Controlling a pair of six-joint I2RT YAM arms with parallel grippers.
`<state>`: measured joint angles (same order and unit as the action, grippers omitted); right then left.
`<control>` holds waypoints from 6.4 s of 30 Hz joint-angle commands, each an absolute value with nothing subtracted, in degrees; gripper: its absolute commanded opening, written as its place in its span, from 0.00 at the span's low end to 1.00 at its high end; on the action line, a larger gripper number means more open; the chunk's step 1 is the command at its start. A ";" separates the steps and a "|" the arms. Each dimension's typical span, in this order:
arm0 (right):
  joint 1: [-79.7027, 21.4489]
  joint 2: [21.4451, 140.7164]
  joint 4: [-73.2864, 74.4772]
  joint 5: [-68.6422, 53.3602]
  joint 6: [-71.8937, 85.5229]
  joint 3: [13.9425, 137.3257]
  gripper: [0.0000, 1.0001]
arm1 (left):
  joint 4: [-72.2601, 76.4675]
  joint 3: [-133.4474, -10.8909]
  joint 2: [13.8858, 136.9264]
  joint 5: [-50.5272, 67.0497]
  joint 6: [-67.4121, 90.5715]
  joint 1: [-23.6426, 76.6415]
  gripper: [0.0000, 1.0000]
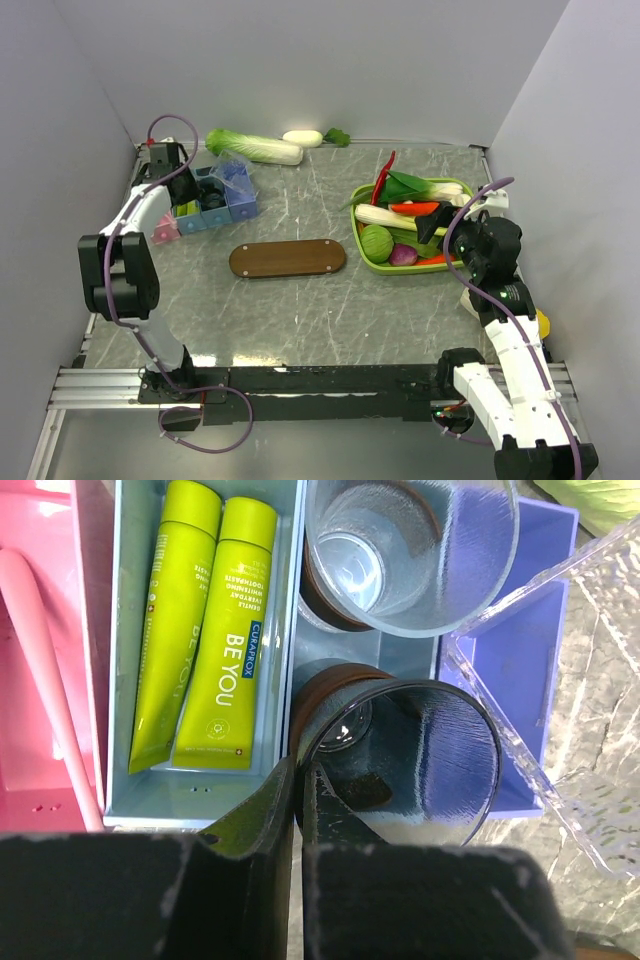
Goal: Prepare toiletry sets of a toothbrush and toothpaste on the tray
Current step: Pick up the cup from the storage box.
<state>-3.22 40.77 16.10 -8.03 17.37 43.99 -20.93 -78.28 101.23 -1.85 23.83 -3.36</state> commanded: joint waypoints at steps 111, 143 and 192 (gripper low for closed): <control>-49.13 90.70 18.98 13.53 28.48 83.41 0.56 | -3.52 -54.40 66.27 -11.25 35.33 31.64 0.01; -48.69 89.56 16.09 13.73 21.63 79.19 0.00 | 2.11 -51.15 63.72 -4.40 32.96 33.93 0.62; -38.85 79.98 29.71 -16.00 -1.67 74.97 0.00 | -9.93 -63.37 76.46 24.43 14.59 33.66 0.67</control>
<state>-39.42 82.52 32.34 -14.31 -1.15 71.99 -11.68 -61.43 78.22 20.75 15.88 33.67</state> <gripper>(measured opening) 0.033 0.666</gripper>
